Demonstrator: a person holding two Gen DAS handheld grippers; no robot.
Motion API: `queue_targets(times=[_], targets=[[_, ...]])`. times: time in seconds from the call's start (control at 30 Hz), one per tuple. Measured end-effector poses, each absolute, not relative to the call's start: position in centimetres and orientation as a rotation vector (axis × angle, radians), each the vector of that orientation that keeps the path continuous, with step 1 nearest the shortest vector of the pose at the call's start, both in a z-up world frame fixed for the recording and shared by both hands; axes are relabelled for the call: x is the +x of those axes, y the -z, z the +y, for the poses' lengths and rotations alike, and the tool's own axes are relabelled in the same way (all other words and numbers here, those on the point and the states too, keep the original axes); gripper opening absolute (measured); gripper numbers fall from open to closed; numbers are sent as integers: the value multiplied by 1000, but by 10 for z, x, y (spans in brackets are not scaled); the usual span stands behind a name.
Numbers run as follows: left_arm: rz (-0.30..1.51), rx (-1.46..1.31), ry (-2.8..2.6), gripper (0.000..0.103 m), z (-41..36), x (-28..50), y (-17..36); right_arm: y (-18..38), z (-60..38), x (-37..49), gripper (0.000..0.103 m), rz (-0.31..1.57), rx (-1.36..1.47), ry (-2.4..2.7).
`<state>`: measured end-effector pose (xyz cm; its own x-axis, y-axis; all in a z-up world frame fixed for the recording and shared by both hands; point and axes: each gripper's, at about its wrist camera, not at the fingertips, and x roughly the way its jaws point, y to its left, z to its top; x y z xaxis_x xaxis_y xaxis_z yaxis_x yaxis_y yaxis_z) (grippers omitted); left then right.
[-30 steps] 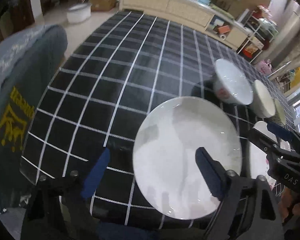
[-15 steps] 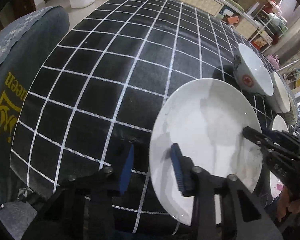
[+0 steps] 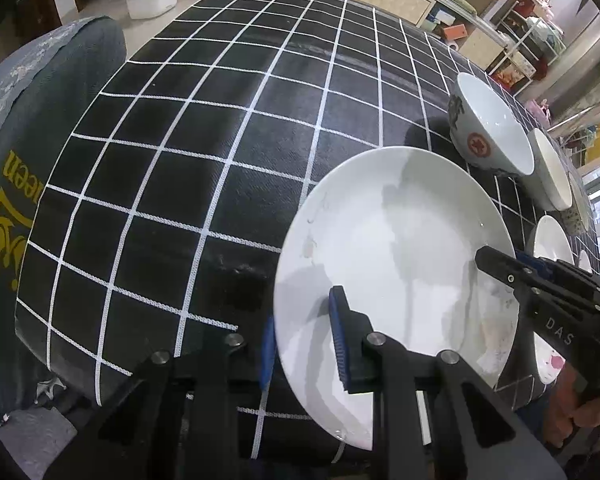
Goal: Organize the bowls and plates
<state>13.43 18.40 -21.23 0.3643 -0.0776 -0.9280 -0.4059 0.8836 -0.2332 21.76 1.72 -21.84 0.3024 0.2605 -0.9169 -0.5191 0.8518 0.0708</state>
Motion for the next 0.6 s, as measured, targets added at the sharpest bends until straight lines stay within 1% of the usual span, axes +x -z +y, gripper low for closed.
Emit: queue_targets(times=[0.2, 0.6], targets=[[1173, -453, -217, 22, 180, 138, 206, 210, 15, 216, 27, 1156, -237, -500], [1192, -427, -225, 23, 184, 154, 216, 225, 24, 227, 27, 1192, -236, -487]])
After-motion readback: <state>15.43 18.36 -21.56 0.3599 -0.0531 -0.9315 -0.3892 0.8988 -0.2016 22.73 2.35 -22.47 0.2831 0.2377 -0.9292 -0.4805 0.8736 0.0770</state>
